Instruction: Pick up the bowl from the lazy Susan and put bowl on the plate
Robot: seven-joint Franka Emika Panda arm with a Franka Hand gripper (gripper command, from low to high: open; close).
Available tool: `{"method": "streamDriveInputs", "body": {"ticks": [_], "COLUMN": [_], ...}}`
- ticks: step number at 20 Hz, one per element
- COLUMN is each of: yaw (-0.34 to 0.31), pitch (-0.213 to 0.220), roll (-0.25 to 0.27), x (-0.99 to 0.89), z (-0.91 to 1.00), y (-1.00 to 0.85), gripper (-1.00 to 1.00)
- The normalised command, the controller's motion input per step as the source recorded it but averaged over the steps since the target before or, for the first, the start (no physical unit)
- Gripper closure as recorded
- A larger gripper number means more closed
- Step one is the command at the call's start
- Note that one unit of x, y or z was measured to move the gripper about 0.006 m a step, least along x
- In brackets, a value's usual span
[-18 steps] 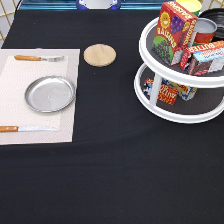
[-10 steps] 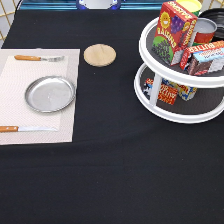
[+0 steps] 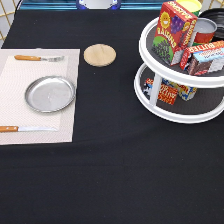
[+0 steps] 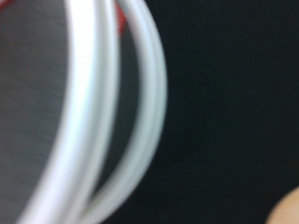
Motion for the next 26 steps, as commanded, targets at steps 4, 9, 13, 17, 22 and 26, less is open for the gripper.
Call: {"method": "streamDriveInputs", "body": {"ticks": [4, 9, 13, 17, 22, 26], "yaw": [-0.058, 0.028, 0.149, 0.212, 0.193, 0.091], "pitch": [0.06, 0.012, 0.0, -0.008, 0.0, 0.031], "roll": [0.266, 0.234, 0.115, 0.001, -0.012, 0.0], "x": [0.48, 0.44, 0.46, 0.48, 0.46, 0.4], "z": [0.16, 0.09, 0.0, -0.11, -0.07, -0.15], "y": [0.46, 0.37, 0.29, 0.26, 0.13, 0.0], "gripper": [-1.0, -1.0, -1.0, -1.0, -1.0, -1.0]}}
